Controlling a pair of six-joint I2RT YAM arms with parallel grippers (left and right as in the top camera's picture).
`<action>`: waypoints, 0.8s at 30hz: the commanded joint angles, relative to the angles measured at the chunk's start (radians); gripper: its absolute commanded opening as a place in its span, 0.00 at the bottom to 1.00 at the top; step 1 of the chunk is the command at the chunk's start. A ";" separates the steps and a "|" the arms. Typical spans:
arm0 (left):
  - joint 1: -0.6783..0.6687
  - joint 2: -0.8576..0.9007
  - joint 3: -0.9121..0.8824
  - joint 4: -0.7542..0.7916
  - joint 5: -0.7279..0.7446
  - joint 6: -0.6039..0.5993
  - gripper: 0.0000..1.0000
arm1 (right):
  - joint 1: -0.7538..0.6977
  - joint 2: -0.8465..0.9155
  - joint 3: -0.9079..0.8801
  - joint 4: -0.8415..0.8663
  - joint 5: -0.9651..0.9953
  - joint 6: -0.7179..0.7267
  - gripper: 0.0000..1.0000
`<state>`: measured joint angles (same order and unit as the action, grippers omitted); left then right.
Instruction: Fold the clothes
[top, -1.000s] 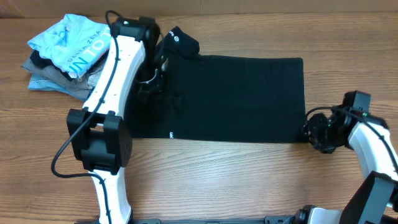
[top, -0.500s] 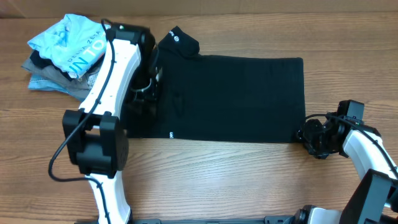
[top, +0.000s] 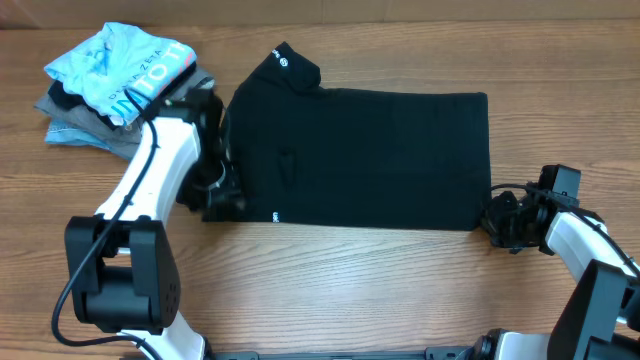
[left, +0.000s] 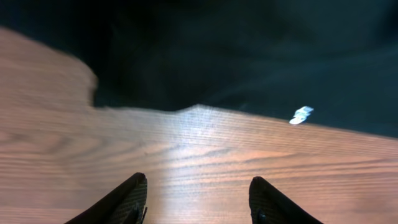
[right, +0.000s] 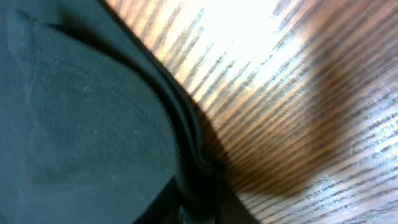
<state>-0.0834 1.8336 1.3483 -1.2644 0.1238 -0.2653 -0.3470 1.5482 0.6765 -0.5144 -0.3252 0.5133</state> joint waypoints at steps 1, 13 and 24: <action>0.005 -0.010 -0.072 0.029 0.031 -0.060 0.56 | 0.000 0.019 -0.021 -0.003 0.002 0.015 0.08; 0.050 -0.009 -0.225 0.286 -0.056 -0.117 0.59 | 0.000 0.019 -0.020 -0.030 0.002 0.011 0.07; 0.051 -0.009 -0.300 0.463 -0.132 -0.117 0.35 | 0.000 0.018 -0.020 -0.038 0.002 0.007 0.07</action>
<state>-0.0364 1.8236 1.0668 -0.8265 0.0410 -0.3801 -0.3470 1.5494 0.6746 -0.5396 -0.3374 0.5236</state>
